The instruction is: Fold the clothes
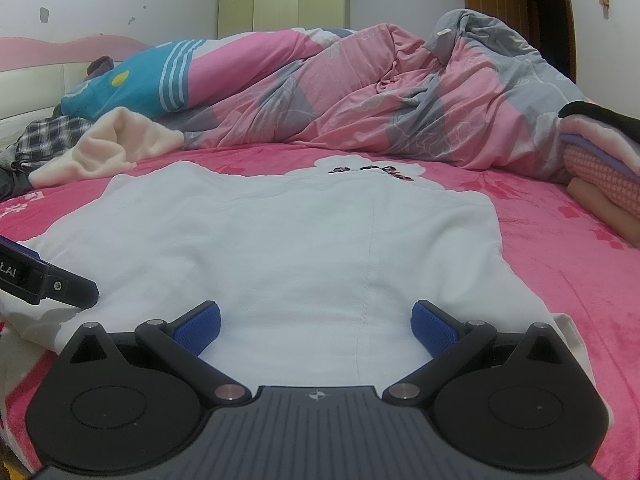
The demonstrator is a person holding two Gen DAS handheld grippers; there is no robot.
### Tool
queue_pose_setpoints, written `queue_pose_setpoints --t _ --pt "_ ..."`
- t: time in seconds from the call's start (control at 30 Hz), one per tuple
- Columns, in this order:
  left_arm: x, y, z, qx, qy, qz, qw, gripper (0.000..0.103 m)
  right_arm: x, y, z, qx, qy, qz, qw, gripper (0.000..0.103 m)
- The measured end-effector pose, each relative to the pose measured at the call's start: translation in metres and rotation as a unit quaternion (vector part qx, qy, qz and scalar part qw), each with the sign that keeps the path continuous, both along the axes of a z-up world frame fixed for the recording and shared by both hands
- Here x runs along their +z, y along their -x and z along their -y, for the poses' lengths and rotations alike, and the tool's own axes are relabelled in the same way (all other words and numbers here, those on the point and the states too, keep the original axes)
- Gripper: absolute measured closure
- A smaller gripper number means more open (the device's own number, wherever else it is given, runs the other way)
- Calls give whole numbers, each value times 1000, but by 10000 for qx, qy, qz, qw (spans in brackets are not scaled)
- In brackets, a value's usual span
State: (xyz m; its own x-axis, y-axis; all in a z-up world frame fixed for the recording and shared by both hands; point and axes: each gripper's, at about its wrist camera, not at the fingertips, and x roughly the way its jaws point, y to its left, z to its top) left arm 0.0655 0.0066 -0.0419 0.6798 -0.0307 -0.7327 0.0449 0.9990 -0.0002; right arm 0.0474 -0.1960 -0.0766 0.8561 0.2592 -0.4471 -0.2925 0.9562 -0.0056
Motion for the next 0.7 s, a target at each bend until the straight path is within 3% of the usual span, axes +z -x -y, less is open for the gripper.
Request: queue_pose_setpoints --t 0.4,0.5,0.6,0.7 --pt "40 0 -1 -233 -18 683 9974 0 2 2 1 -2 -35 -6 10000 0" --pt "42 -18 0 -231 4 634 9977 0 20 4 6 6 -128 -83 9999 0" --pt "47 -30 -2 -276 87 772 9966 0 51 4 15 -1 -397 128 9991 0" --pt "49 -50 -2 -351 179 793 9961 0 77 -24 11 169 -358 85 9992 0"
